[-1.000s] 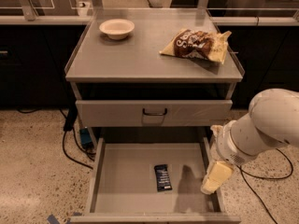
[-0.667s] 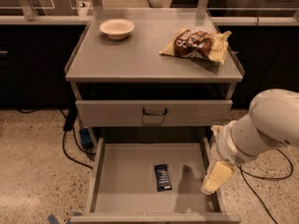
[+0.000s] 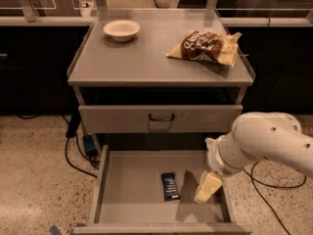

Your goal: Pick rxbar blueberry from middle drawer and place on counter

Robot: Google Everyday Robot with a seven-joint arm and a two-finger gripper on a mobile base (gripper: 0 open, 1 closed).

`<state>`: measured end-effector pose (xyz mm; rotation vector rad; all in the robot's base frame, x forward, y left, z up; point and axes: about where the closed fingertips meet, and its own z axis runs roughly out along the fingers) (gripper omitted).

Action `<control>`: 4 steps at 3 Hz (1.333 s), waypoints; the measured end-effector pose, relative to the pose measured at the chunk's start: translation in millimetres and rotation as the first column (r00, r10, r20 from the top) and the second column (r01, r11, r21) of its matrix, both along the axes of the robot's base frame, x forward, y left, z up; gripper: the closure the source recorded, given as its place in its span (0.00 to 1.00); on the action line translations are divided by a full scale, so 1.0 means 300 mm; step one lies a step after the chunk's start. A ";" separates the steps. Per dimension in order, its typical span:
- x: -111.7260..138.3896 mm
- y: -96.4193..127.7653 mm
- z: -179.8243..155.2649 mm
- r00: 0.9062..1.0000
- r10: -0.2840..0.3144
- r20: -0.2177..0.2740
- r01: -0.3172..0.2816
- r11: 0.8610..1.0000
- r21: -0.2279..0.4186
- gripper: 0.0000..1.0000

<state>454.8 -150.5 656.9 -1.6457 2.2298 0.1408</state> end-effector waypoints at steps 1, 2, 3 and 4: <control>0.042 0.069 -0.130 1.000 0.013 -0.008 -0.013 1.000 0.020 0.00; 0.050 0.132 -0.231 0.999 0.034 -0.025 -0.033 0.999 0.043 0.00; 0.020 0.206 -0.348 0.996 0.061 -0.070 -0.055 0.994 0.092 0.00; 0.020 0.207 -0.350 0.996 0.062 -0.071 -0.055 0.994 0.092 0.00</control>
Offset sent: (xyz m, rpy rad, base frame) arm 0.0190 0.0633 -0.1092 0.0734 0.0489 0.0577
